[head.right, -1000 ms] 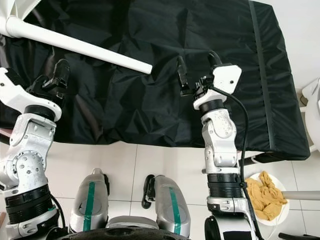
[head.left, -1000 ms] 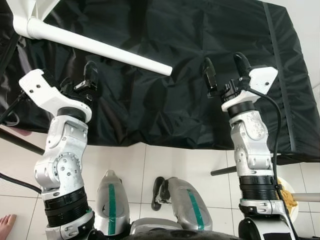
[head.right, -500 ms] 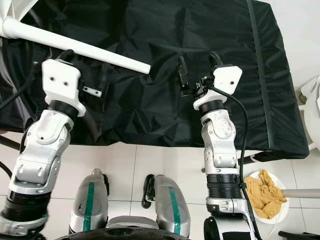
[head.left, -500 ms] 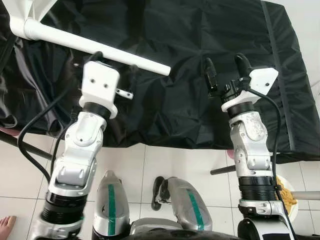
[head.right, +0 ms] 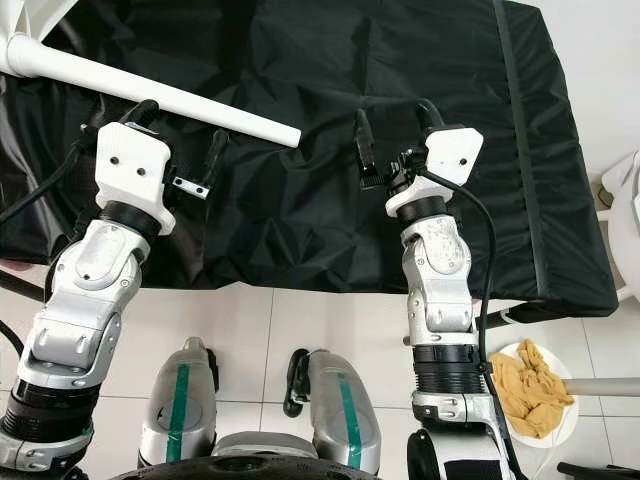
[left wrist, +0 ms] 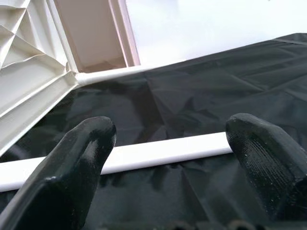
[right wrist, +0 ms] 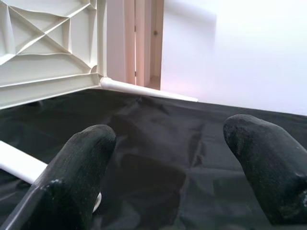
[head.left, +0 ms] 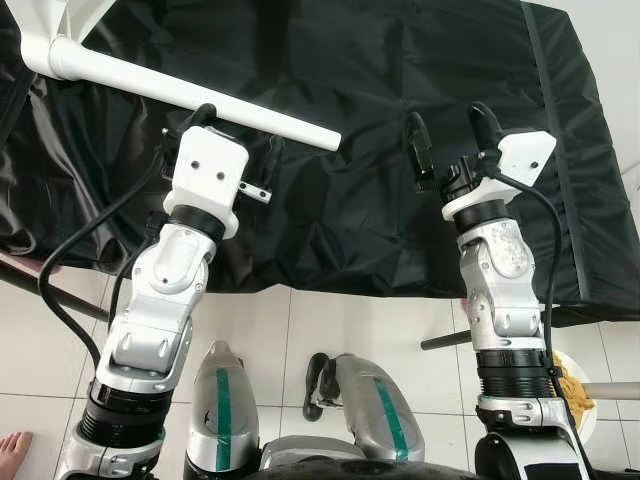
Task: Building children table
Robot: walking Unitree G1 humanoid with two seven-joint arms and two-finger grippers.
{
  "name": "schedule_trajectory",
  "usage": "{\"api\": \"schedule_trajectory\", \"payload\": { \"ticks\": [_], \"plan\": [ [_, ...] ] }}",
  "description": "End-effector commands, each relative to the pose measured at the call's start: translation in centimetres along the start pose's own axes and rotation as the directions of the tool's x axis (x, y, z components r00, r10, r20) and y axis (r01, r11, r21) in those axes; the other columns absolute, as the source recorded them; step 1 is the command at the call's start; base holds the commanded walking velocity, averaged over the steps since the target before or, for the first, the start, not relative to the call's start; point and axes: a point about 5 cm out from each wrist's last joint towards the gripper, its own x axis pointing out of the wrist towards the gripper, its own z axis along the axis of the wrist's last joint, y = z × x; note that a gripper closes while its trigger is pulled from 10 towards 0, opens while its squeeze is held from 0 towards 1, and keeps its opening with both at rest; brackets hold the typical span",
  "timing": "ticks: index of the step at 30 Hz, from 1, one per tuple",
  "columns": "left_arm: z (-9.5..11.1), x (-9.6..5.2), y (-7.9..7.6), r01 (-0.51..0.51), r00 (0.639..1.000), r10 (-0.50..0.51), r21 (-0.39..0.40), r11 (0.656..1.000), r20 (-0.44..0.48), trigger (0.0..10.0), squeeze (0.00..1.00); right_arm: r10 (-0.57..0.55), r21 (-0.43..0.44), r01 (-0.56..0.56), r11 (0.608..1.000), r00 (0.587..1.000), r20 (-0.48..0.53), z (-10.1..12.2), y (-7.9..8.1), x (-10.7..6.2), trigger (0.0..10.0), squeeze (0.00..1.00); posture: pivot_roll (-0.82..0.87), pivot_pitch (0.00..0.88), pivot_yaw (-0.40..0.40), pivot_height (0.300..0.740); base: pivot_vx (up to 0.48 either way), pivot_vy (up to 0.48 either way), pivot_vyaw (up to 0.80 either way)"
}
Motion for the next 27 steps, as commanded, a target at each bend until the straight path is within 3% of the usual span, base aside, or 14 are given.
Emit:
{"api": "schedule_trajectory", "payload": {
  "ticks": [1, 18, 27],
  "plan": [
    [-0.4, -0.1, -0.3, -0.002, 1.0, 0.003, 0.018, 1.0, -0.007, 10.0, 0.0, -0.007, -0.01, 0.007, 1.0, 1.0, -0.006, -0.2, -0.4, -0.1, 10.0, 0.0, 0.15, 0.067, -0.121, 0.74, 0.0, 0.0, 0.0],
    [-0.6, -0.2, -0.2, -0.011, 1.0, 0.011, 0.029, 1.0, -0.013, 10.0, 0.0, -0.015, -0.023, 0.015, 1.0, 1.0, 0.012, 0.0, -0.9, 0.8, 10.0, 0.0, 0.16, 0.073, -0.122, 0.74, 0.0, 0.0, 0.0],
    [-0.6, 0.0, 0.0, -0.017, 1.0, 0.018, 0.036, 0.999, -0.012, 10.0, 0.0, -0.036, -0.078, 0.04, 0.996, 0.998, 0.05, 0.7, -1.4, 1.4, 10.0, 0.0, 0.16, 0.08, -0.122, 0.74, 0.0, 0.0, 0.0]
  ]
}}
